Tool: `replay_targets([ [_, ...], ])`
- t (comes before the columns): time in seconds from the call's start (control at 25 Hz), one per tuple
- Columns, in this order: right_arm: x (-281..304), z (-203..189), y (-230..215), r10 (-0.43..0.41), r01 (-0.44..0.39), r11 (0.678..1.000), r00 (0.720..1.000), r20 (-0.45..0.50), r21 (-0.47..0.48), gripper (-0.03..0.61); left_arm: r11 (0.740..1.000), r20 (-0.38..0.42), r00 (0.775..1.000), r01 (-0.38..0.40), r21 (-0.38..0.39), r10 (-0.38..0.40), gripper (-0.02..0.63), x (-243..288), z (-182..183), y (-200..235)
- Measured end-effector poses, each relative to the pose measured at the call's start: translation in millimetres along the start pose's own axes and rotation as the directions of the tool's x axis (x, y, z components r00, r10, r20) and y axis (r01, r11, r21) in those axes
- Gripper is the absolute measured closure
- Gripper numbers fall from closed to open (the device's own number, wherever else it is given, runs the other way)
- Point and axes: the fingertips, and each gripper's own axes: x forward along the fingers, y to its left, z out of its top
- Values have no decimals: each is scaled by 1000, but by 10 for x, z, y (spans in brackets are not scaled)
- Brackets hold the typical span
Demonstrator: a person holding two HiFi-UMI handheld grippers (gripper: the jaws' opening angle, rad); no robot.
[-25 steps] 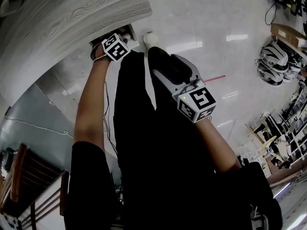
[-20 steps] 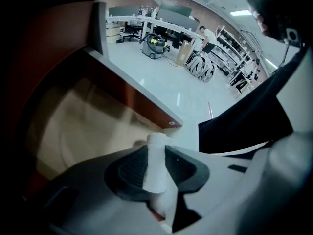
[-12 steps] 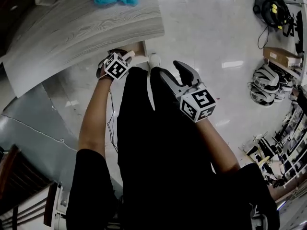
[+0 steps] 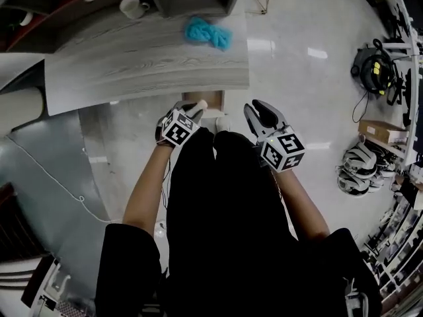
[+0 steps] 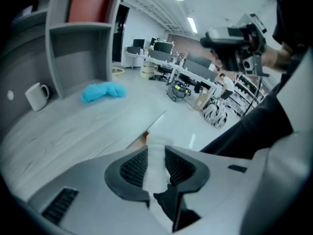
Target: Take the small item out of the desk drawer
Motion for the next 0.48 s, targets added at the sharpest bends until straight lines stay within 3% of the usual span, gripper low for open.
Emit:
replay_targets([
  [0.12,-17,223,49,14,-13,1000,1000,22,-20,500,984,146,989,-1,-178,27,507,-442,304,-13],
  [0.24,-22,375,154,46,-44,998,998,42,-35,540,928,318,944,39,-372,88,507,-957,586,43],
  [0.36,-25,578,304,101,-98,994,992,75,-39,570,906,406,894,4,-424,187,507,-1496,817,111],
  [0.48,-119,810,416,132,-128,990,989,73,-68,578,894,446,855,-43,-446,264,506,-1972,1076,63],
])
